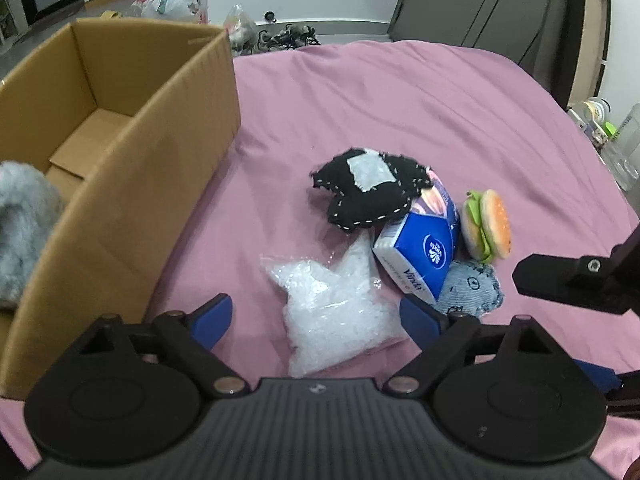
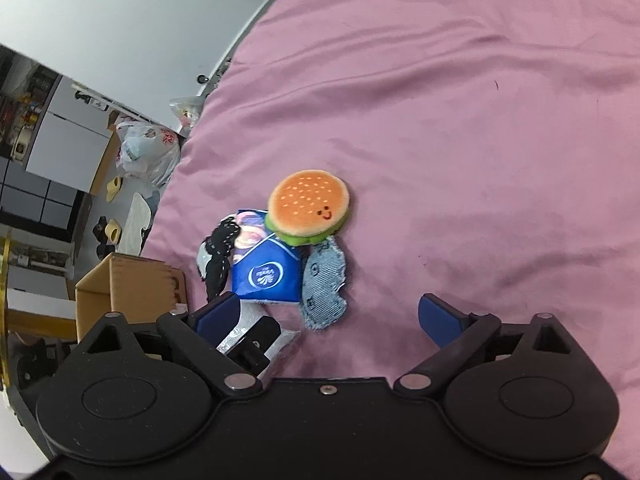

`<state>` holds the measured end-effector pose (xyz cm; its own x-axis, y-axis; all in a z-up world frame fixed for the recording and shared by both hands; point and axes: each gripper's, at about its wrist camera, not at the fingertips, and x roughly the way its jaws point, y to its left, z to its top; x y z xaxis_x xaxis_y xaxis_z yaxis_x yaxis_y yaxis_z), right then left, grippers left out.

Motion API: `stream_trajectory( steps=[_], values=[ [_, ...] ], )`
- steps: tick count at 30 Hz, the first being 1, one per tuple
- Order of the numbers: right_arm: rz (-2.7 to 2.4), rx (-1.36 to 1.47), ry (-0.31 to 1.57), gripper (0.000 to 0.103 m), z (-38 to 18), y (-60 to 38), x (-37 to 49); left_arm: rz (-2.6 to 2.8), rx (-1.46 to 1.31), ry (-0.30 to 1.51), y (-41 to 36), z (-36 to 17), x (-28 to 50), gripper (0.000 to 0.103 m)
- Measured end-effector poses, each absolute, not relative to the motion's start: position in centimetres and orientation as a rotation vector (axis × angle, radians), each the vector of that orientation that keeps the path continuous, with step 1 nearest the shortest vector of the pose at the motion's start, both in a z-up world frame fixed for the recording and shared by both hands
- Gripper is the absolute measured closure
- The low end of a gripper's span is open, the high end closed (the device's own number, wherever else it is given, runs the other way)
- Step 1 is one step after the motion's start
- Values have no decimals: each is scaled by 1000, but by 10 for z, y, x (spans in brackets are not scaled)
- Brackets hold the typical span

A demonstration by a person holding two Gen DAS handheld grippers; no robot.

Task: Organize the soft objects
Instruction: 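Grasp the clear plastic bag with the left gripper while the right gripper grasps the denim plush, then carry the bag and denim plush into the box and open both grippers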

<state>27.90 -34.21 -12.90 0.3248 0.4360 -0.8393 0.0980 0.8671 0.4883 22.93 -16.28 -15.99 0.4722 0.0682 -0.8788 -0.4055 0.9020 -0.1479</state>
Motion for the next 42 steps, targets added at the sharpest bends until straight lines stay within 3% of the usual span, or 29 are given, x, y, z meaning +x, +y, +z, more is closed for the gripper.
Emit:
stream_trajectory(
  steps=[1, 3, 4, 8, 22, 25, 27, 42],
  values=[
    [235, 504, 1240, 7, -131, -342, 281, 296, -372, 1045, -163, -162, 230, 16],
    [234, 502, 1259, 8, -138, -339, 283, 281, -410, 1041, -162, -164, 231, 35],
    [235, 502, 1267, 8, -142, -339, 283, 273, -424, 1037, -162, -163, 231, 49],
    [236, 510, 1275, 11, -147, -339, 287, 278, -427, 1028, -164, -153, 230, 62],
    [238, 473, 1255, 28, -148, -328, 287, 260, -429, 1006, -151, -119, 210, 64],
    [246, 443, 1252, 48, -150, -314, 287, 251, -429, 997, -148, -109, 203, 64],
    [243, 412, 1270, 82, -150, -310, 283, 237, -421, 992, -148, -100, 198, 64],
    [265, 487, 1139, 87, -97, -327, 230, 185, -458, 904, -127, -54, 162, 64]
  ],
)
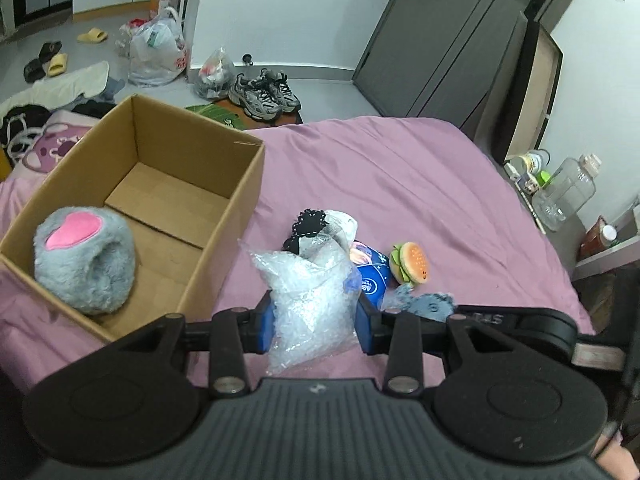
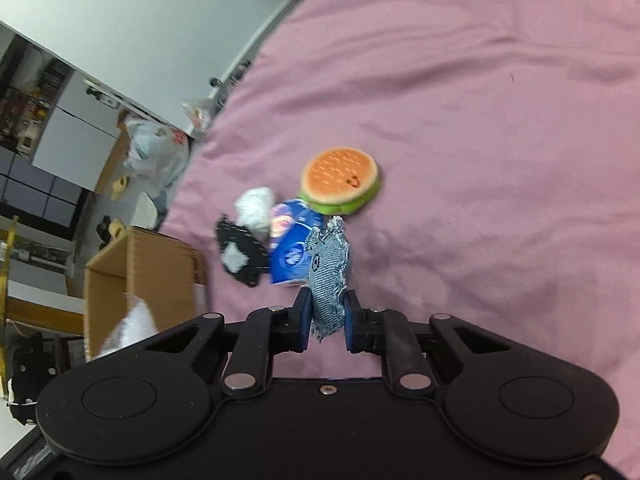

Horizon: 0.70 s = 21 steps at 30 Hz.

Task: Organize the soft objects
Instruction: 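Carry the bag and denim plush into the box and open both grippers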

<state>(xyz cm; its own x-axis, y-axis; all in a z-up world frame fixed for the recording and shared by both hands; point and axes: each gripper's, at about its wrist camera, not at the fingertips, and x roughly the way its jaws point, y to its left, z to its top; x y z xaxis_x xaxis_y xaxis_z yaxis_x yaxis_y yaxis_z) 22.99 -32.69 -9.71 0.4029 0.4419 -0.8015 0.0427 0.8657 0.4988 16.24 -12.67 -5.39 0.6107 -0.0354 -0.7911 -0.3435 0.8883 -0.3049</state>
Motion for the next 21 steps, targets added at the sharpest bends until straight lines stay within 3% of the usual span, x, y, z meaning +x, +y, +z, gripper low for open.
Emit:
stream_trajectory(
  steps=[11, 21],
  values=[
    [363, 469, 986, 87, -47, -312, 204, 197, -460, 858, -91, -25, 142, 64],
    [418, 468, 954, 87, -44, -279, 197, 188, -441, 806, -55, -1, 133, 64]
  ],
)
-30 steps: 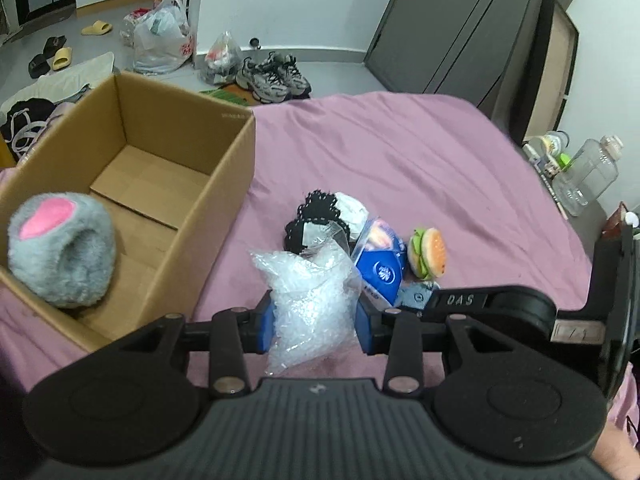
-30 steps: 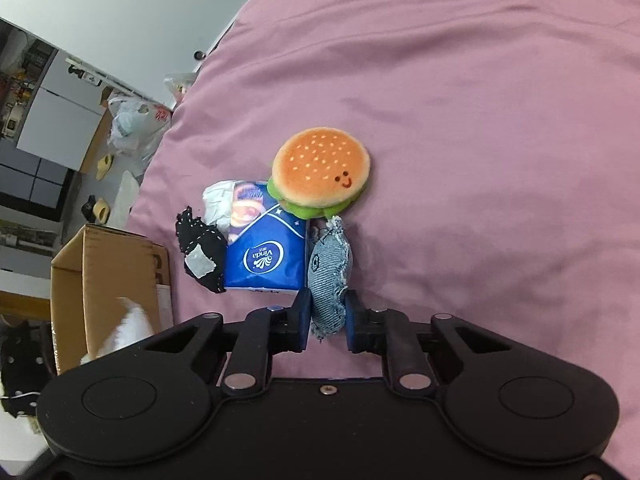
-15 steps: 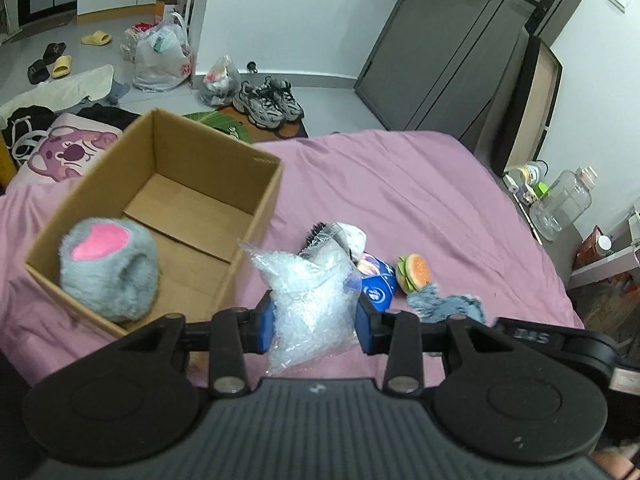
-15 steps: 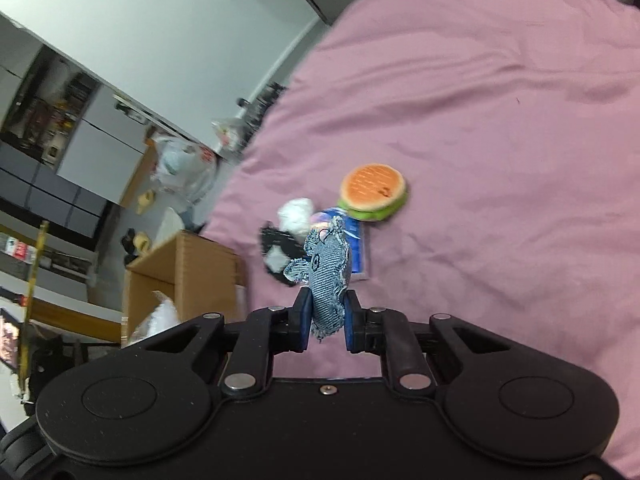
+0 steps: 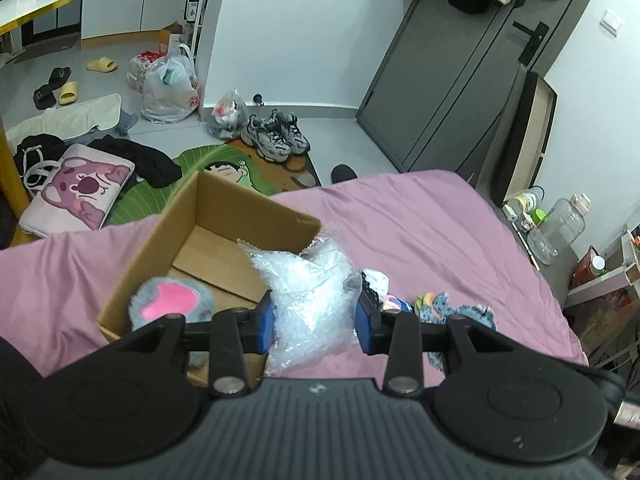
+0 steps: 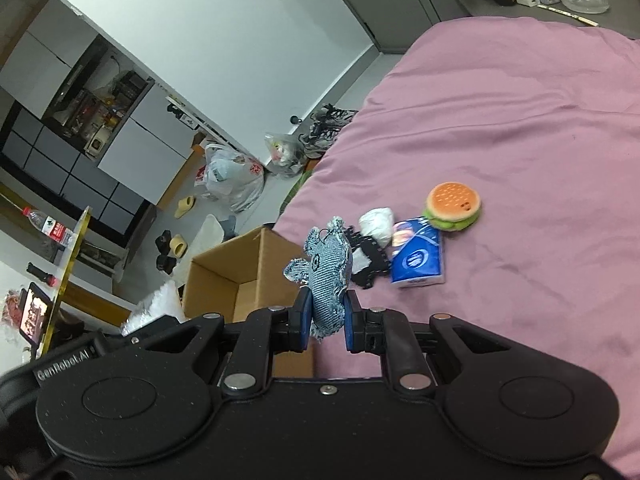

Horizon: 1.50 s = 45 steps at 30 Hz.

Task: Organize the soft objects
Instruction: 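Carry the bag and denim plush into the box and open both grippers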

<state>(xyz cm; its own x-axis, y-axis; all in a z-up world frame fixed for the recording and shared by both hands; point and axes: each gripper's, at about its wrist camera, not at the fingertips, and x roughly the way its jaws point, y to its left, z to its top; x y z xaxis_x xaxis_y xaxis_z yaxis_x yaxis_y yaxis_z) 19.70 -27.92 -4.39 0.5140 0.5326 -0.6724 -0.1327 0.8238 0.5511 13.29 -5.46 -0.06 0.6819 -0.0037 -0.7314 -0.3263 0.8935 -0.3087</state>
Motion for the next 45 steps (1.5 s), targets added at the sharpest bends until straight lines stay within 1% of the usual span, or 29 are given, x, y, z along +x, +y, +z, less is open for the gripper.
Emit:
stream_trajectory(
  steps=[7, 15, 26, 32, 35, 37, 38, 39, 43, 45],
  values=[
    [457, 461, 907, 87, -35, -256, 186, 183, -464, 796, -29, -1, 130, 64],
    [488, 454, 902, 87, -40, -225, 173, 184, -486, 787, 1, -8, 126, 64],
    [546, 389, 934, 87, -39, -186, 170, 182, -535, 819, 34, -28, 131, 64],
    [565, 343, 984, 86, -50, -170, 172, 169, -563, 844, 39, -41, 138, 64],
    [570, 316, 1025, 81, -57, -160, 174, 161, -575, 859, 39, -48, 144, 64],
    [565, 308, 1070, 65, -61, -156, 177, 152, -585, 874, 39, -53, 148, 64],
    [552, 306, 1074, 49, -61, -157, 176, 146, -592, 882, 39, -55, 150, 64],
    [541, 300, 1066, 42, -60, -157, 176, 140, -593, 889, 38, -57, 152, 64],
    [529, 315, 1057, 41, -54, -161, 177, 130, -584, 913, 33, -64, 158, 64],
    [512, 310, 1058, 37, -53, -163, 178, 124, -587, 929, 32, -69, 161, 64]
  ],
)
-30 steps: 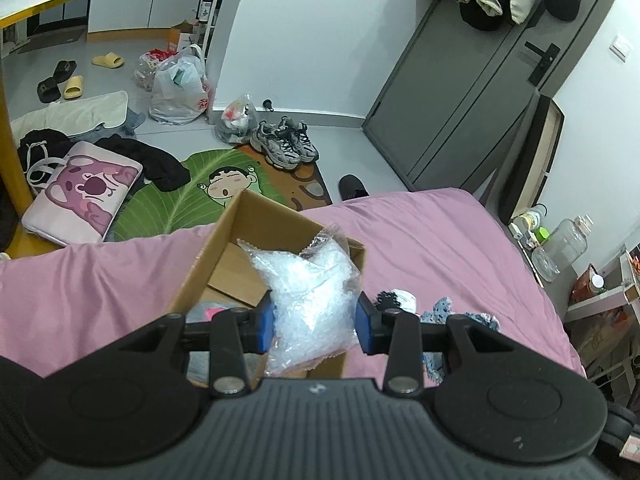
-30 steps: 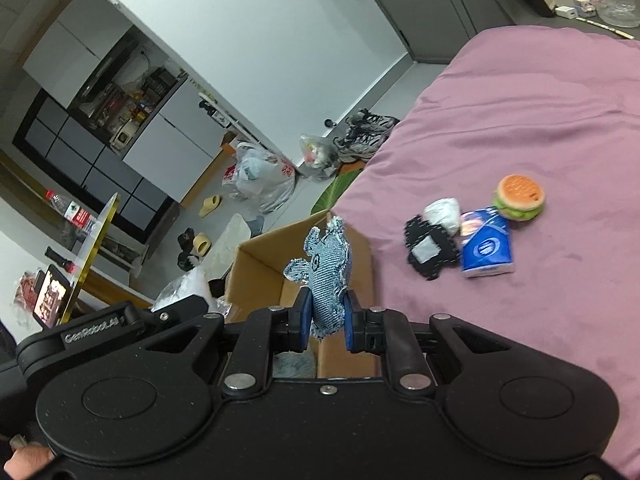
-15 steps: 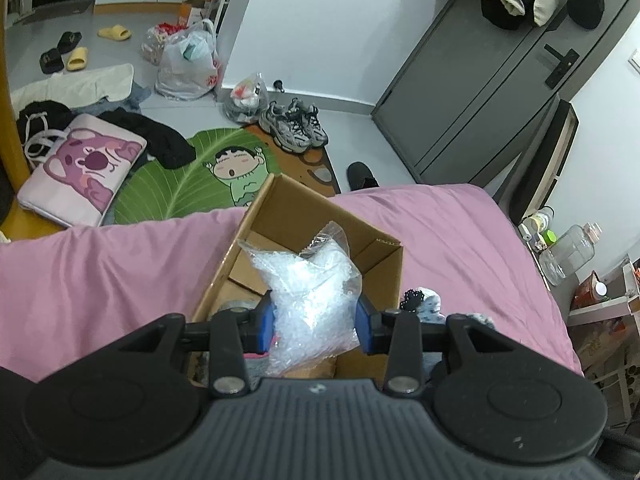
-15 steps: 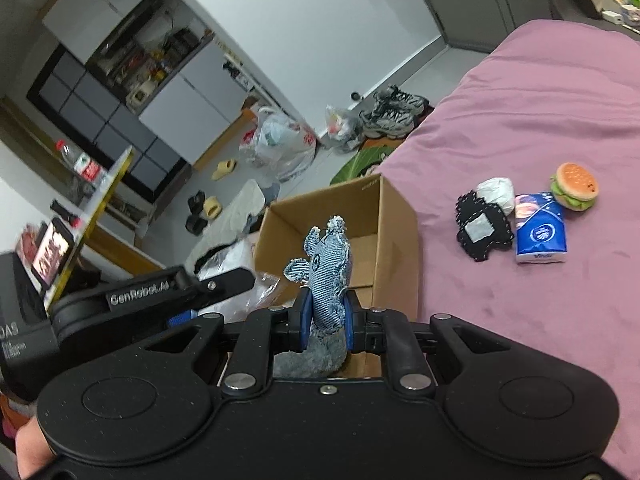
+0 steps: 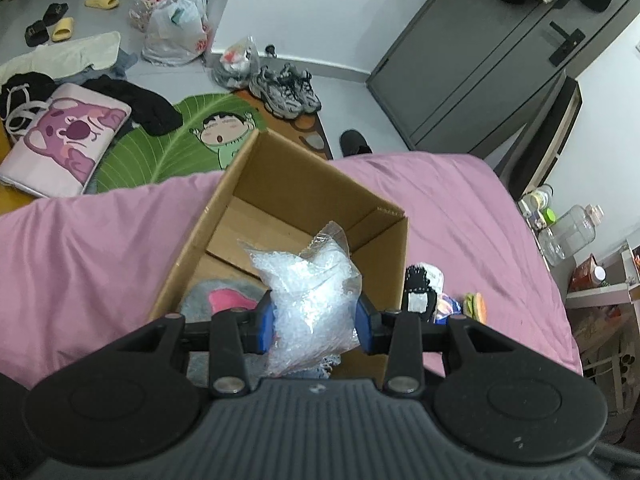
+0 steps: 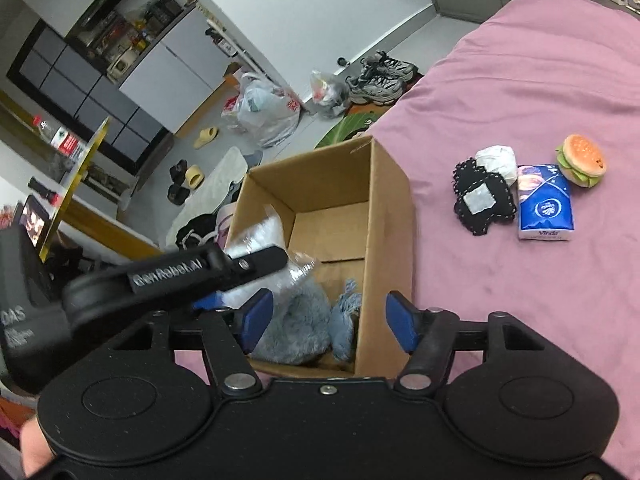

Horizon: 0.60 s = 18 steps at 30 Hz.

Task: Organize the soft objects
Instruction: 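Carry the bag and denim plush into the box and open both grippers, then withdraw both grippers from the box toward the remaining toys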

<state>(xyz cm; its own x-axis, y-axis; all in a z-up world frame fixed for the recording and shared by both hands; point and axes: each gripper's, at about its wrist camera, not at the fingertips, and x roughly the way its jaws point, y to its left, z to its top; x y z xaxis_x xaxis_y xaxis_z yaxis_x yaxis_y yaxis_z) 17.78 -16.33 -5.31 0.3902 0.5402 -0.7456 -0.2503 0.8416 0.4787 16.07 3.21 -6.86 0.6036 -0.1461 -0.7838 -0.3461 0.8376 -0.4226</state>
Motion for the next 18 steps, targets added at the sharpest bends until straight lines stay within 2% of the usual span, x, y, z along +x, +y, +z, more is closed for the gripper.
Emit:
stream_trajectory(
  steps=[3, 9, 12, 14, 16, 18],
  values=[
    [474, 290, 1082, 29, -56, -165, 178, 123, -588, 946, 30, -74, 162, 64],
    [426, 260, 1095, 19, -58, -169, 180, 120, -583, 976, 24, -80, 163, 64],
    [419, 261, 1103, 16, -58, -171, 180, 123, -580, 981, 23, -78, 164, 56],
    [414, 256, 1106, 15, -57, -172, 179, 129, -573, 979, 22, -74, 164, 42],
    [410, 251, 1105, 14, -56, -173, 179, 144, -560, 966, 21, -67, 164, 34],
    [407, 246, 1099, 12, -54, -176, 178, 151, -545, 949, 19, -61, 162, 31]
  ],
)
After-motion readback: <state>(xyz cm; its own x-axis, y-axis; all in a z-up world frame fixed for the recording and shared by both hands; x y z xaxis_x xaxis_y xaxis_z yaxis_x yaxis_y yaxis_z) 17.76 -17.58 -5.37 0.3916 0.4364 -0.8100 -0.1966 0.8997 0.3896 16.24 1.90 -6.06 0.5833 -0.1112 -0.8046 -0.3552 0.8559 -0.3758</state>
